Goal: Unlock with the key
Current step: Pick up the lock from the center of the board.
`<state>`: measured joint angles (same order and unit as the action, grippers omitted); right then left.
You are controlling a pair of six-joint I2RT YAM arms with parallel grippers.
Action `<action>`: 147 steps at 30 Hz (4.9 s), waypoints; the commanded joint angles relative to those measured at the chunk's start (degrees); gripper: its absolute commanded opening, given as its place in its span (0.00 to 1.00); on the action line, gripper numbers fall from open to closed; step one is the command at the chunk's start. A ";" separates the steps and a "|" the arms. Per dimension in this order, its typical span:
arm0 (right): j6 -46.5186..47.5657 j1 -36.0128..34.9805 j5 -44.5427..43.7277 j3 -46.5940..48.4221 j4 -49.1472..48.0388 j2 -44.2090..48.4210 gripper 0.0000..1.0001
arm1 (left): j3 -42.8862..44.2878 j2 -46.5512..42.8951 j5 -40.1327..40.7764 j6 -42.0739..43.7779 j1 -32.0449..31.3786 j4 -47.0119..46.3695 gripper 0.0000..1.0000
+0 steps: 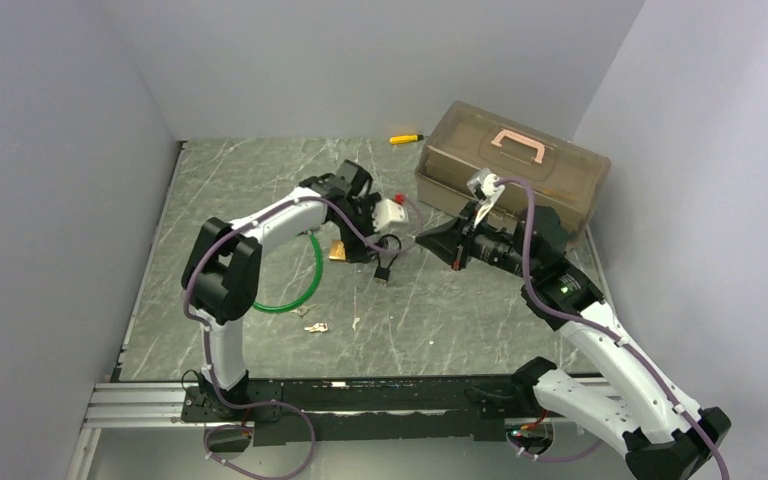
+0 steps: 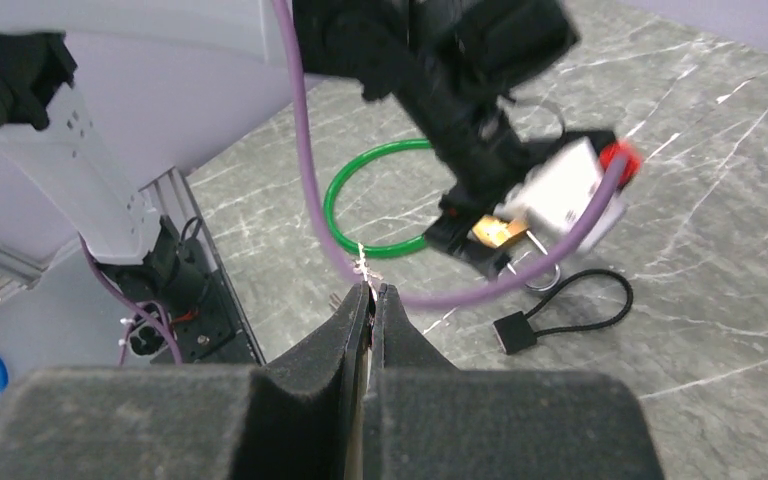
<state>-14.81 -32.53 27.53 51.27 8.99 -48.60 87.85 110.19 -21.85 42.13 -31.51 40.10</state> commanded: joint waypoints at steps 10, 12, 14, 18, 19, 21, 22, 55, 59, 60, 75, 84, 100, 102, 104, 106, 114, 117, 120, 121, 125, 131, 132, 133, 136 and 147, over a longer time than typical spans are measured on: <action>-2.25 3.08 5.88 4.98 -1.89 3.65 0.00 | -5.33 2.36 3.48 24.55 -6.48 -12.16 0.97; -2.24 3.12 6.28 5.36 -1.91 3.80 0.00 | -6.04 2.86 3.90 26.27 -7.26 -12.67 0.97; -2.24 3.16 6.44 5.53 -1.93 3.85 0.00 | -6.83 3.45 4.08 28.52 -8.43 -11.57 0.97; -1.99 3.26 6.60 6.20 -1.87 3.42 0.00 | -8.32 3.90 4.37 32.99 -11.50 -10.64 0.98; -1.91 3.36 6.73 6.64 -1.53 3.18 0.00 | -7.97 4.25 4.23 33.23 -12.16 -10.32 0.98; -1.73 3.46 7.03 7.46 -0.95 3.02 0.00 | -6.75 5.11 3.78 33.41 -13.09 -9.22 0.98; -1.79 3.52 7.10 7.57 -0.97 3.09 0.00 | -6.47 5.46 3.66 33.39 -13.58 -8.89 0.97; -1.54 3.95 9.27 8.66 -0.76 3.37 0.00 | 3.88 13.07 3.22 29.98 -19.61 4.78 0.09; -2.31 3.97 10.11 8.72 -2.08 3.16 0.00 | 2.50 10.58 7.53 25.34 -23.36 -2.35 0.00; -2.47 3.97 10.24 8.80 -2.28 3.23 0.00 | 2.64 10.23 9.17 25.02 -23.92 -3.40 0.00; -2.76 3.97 12.07 11.77 -2.44 3.00 0.00 | 4.61 5.44 25.84 17.36 -23.65 4.41 0.00; -3.86 3.94 13.04 12.45 -3.27 2.85 0.00 | 7.83 5.32 31.44 7.34 -22.92 11.70 0.00; -3.70 4.02 12.72 11.33 -2.87 0.72 0.00 | -3.77 2.55 19.25 -4.93 -11.84 8.13 0.00; -3.57 3.97 12.65 11.31 -2.94 0.57 0.00 | -4.47 2.91 18.54 -6.58 -11.68 6.70 0.00; -3.48 3.96 12.72 11.31 -3.06 0.22 0.00 | -4.41 3.29 17.01 -8.48 -11.67 6.12 0.09; -3.43 3.97 12.66 11.10 -3.28 0.14 0.00 | -3.92 4.30 15.81 -10.47 -11.68 6.56 0.40; -3.14 3.97 11.68 10.23 -2.82 0.35 0.00 | -0.26 6.79 11.44 -11.98 -11.39 10.01 0.99; -2.96 3.97 11.67 10.26 -2.53 0.04 0.00 | 0.80 5.13 7.49 -10.78 -10.05 12.19 0.99; -2.86 3.97 11.74 10.40 -2.41 -0.25 0.00 | 1.10 1.80 2.62 -7.58 -7.65 13.79 0.99; -2.92 3.96 11.71 10.24 -2.59 -0.30 0.00 | 0.44 0.63 1.84 -5.76 -7.01 13.61 1.00; -3.33 3.97 12.05 10.22 -3.34 -0.96 0.00 | -7.24 -6.83 -0.14 7.54 -5.66 8.59 0.99; -3.98 3.93 11.80 9.38 -4.92 -0.93 0.00 | -16.03 -10.65 2.70 24.22 -5.61 2.44 1.00; -4.00 3.96 11.84 9.41 -4.78 -1.04 0.00 | -16.36 -10.23 3.15 25.95 -5.64 1.99 0.99; -4.00 3.98 11.77 9.54 -4.73 -1.12 0.00 | -16.75 -9.87 3.48 28.41 -5.74 1.22 0.99; -3.64 3.96 11.46 10.05 -3.82 -1.35 0.00 | -16.44 -8.83 2.67 31.84 -5.89 -0.83 0.99; -0.84 3.94 9.31 12.81 0.12 -0.95 0.00 | -12.71 -3.15 2.14 36.71 -5.52 3.78 0.73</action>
<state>-16.95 -28.80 37.95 61.14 9.89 -50.19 71.77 104.38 -18.57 75.46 -37.17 41.71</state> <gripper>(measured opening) 0.022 0.759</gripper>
